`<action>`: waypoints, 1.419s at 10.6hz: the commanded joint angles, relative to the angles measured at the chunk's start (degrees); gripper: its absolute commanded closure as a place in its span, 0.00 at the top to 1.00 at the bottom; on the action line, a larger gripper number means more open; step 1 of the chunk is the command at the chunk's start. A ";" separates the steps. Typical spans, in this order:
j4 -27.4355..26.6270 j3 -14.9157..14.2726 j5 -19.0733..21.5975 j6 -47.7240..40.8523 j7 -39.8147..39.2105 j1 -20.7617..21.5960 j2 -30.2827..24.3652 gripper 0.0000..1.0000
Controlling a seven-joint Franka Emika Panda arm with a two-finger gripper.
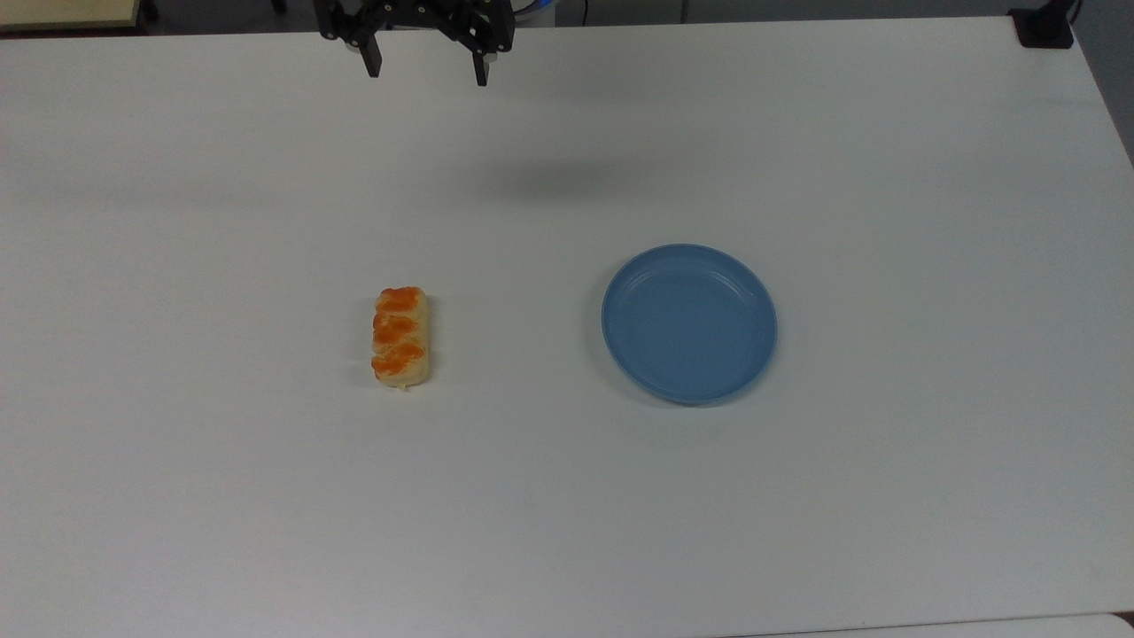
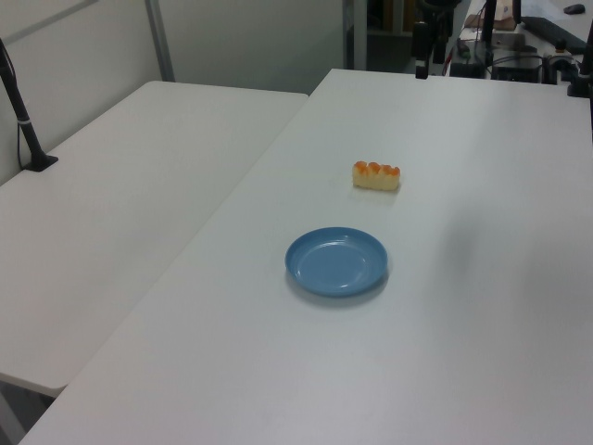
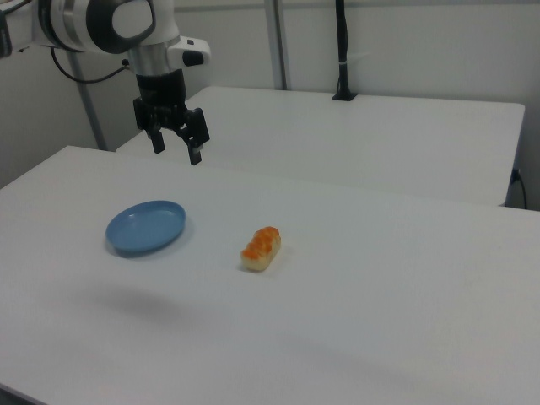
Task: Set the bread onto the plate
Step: 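Move the gripper down over the orange-topped bread roll and close on it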
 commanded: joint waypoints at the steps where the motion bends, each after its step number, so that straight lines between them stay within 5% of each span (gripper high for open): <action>1: -1.10 -0.26 -1.54 0.27 -5.44 -0.33 -0.22 1.00; 8: -1.10 -0.26 -3.74 3.59 -10.39 -0.42 2.33 1.00; 15: -1.01 -0.35 -6.91 21.61 -8.32 -2.18 19.46 1.00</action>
